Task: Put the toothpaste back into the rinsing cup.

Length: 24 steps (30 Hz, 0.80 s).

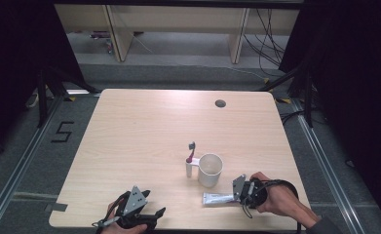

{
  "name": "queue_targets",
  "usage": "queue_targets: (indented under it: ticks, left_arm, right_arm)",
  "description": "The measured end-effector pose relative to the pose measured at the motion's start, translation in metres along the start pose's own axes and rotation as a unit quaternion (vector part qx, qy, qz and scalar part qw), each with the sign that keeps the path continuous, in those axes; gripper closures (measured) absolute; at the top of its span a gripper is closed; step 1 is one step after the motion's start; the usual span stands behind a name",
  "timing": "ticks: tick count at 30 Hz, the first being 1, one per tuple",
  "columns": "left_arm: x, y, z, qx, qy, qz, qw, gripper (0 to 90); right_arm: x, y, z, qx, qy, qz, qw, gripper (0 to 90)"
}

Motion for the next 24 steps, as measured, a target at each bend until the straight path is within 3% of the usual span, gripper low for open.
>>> queue_targets:
  ticks: [2, 3, 4, 5, 7, 8, 9, 12, 13, 14, 15, 16, 18, 19, 20, 21, 24]
  left_arm:
    - [0.000, 0.000, 0.000, -0.001, 0.000, 0.000, 1.0000, 22.9]
    - [0.001, 0.000, 0.000, -0.004, 0.003, 0.001, 1.0000, 23.0]
    - [0.000, -0.001, 0.000, -0.004, 0.004, 0.002, 1.0000, 23.1]
    - [0.000, 0.000, 0.000, -0.009, 0.004, 0.002, 0.9999, 23.2]
    - [-0.001, -0.002, -0.001, 0.003, -0.006, 0.003, 1.0000, 23.2]
    - [0.000, -0.002, 0.000, 0.005, -0.003, 0.003, 1.0000, 23.3]
    - [0.001, -0.002, 0.000, 0.001, -0.001, 0.002, 1.0000, 23.3]
    - [0.002, 0.000, 0.000, -0.008, 0.006, 0.001, 0.9999, 23.4]
    - [0.001, -0.001, 0.000, -0.001, 0.000, 0.001, 1.0000, 23.5]
    - [0.001, -0.001, 0.000, 0.000, 0.000, 0.002, 1.0000, 23.5]
    - [0.000, -0.002, -0.001, 0.003, -0.004, 0.004, 1.0000, 23.5]
    - [0.000, -0.002, -0.001, 0.003, -0.004, 0.005, 1.0000, 23.6]
    - [0.001, -0.002, 0.000, 0.001, 0.000, 0.003, 1.0000, 23.5]
    - [0.001, -0.002, 0.000, 0.000, 0.000, 0.004, 1.0000, 23.6]
    - [0.001, -0.002, 0.000, 0.001, 0.000, 0.003, 1.0000, 23.6]
    - [0.001, -0.002, 0.000, 0.001, 0.000, 0.003, 1.0000, 23.6]
    - [0.001, -0.002, 0.000, 0.000, 0.001, 0.004, 1.0000, 23.7]
  right_arm:
    - [0.001, 0.002, 0.000, -0.017, 0.010, -0.011, 0.9997, 74.5]
    - [0.002, 0.002, 0.000, -0.013, 0.017, -0.008, 0.9997, 74.5]
    - [0.002, 0.002, 0.000, -0.007, 0.026, -0.018, 0.9995, 74.5]
    - [0.001, -0.003, -0.002, 0.031, 0.020, -0.016, 0.9992, 74.5]
    - [0.001, 0.001, -0.003, 0.004, 0.042, -0.024, 0.9988, 74.4]
    - [0.000, 0.001, -0.004, 0.004, 0.050, -0.027, 0.9984, 74.4]
    - [-0.001, -0.001, -0.005, 0.023, 0.049, -0.032, 0.9980, 74.4]
    - [-0.001, 0.001, -0.005, 0.006, 0.071, -0.043, 0.9965, 74.3]
    - [-0.002, 0.000, -0.006, 0.016, 0.073, -0.042, 0.9963, 74.3]
    - [-0.001, 0.001, -0.006, 0.010, 0.082, -0.043, 0.9956, 74.2]
    - [-0.002, -0.001, -0.007, 0.024, 0.085, -0.048, 0.9949, 74.2]
    - [-0.002, 0.002, -0.007, 0.005, 0.097, -0.048, 0.9941, 74.1]
    - [-0.004, 0.001, -0.008, 0.022, 0.103, -0.051, 0.9932, 74.1]
    - [-0.006, 0.001, -0.008, 0.019, 0.097, -0.052, 0.9938, 74.1]
    - [-0.008, -0.001, -0.008, 0.036, 0.092, -0.053, 0.9937, 74.1]
    - [-0.008, 0.001, -0.008, 0.019, 0.096, -0.055, 0.9937, 74.1]
    - [-0.009, 0.001, -0.009, 0.021, 0.104, -0.054, 0.9929, 74.1]
Point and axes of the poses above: each handheld gripper's, and its own axes: x roughly backward along the jaws, z roughly out of its underside, y roughly to its left, the point moved 7 cm from there along -x, roughly forward along the jaws, and after that the axes turned 12 degrees about x, right-handed, at the moved point
